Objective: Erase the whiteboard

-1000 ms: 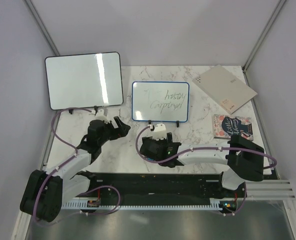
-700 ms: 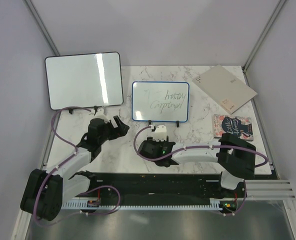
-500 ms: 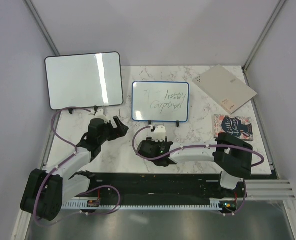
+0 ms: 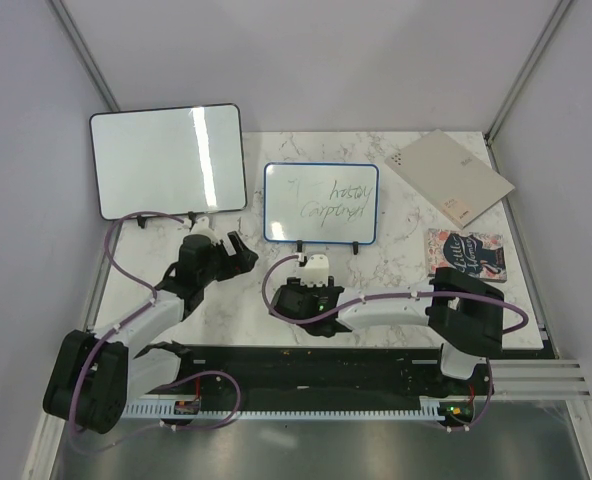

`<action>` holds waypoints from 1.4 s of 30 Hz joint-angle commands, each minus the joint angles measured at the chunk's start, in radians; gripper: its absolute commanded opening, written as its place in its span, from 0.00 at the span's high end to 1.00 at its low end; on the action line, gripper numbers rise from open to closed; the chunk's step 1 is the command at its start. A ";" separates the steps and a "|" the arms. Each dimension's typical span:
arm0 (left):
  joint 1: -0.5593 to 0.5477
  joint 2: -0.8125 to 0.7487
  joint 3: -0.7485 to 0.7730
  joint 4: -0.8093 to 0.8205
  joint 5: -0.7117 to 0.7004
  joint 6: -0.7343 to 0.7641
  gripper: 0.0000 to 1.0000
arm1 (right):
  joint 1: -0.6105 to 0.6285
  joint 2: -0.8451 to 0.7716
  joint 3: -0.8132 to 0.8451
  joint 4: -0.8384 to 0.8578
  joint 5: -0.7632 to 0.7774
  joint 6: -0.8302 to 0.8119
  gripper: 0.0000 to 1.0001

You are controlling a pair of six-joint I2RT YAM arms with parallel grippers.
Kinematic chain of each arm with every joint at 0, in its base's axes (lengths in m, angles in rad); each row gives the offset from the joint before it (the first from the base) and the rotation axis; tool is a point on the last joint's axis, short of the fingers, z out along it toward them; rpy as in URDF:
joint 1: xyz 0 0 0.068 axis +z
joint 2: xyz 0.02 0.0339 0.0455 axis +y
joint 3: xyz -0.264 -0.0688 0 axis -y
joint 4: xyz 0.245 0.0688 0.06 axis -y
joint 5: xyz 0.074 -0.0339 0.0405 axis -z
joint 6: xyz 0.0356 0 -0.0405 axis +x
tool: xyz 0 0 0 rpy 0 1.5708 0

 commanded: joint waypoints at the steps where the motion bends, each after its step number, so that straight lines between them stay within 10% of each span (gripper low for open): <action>1: 0.006 0.011 0.029 0.010 0.011 0.011 0.01 | 0.022 0.020 0.065 -0.006 0.003 0.017 0.34; 19: 0.005 0.005 0.012 0.021 0.048 0.037 0.01 | 0.058 0.152 0.138 -0.089 0.063 0.011 0.39; 22: 0.005 -0.015 -0.001 0.063 0.088 0.049 0.01 | 0.056 0.189 0.149 -0.104 0.077 0.015 0.53; 24: 0.006 -0.021 -0.007 0.111 0.123 0.068 0.01 | 0.053 0.203 0.152 -0.118 0.080 0.029 0.84; 28: 0.006 0.003 -0.019 0.268 0.235 0.108 0.00 | 0.039 0.182 0.140 -0.118 0.103 0.006 1.00; 36: 0.017 0.247 0.108 0.461 0.347 0.112 0.01 | -0.067 -0.042 0.081 -0.090 0.177 -0.205 1.00; 42: 0.020 0.399 0.176 0.559 0.416 0.043 0.01 | -0.053 0.092 0.144 -0.086 0.122 -0.278 0.97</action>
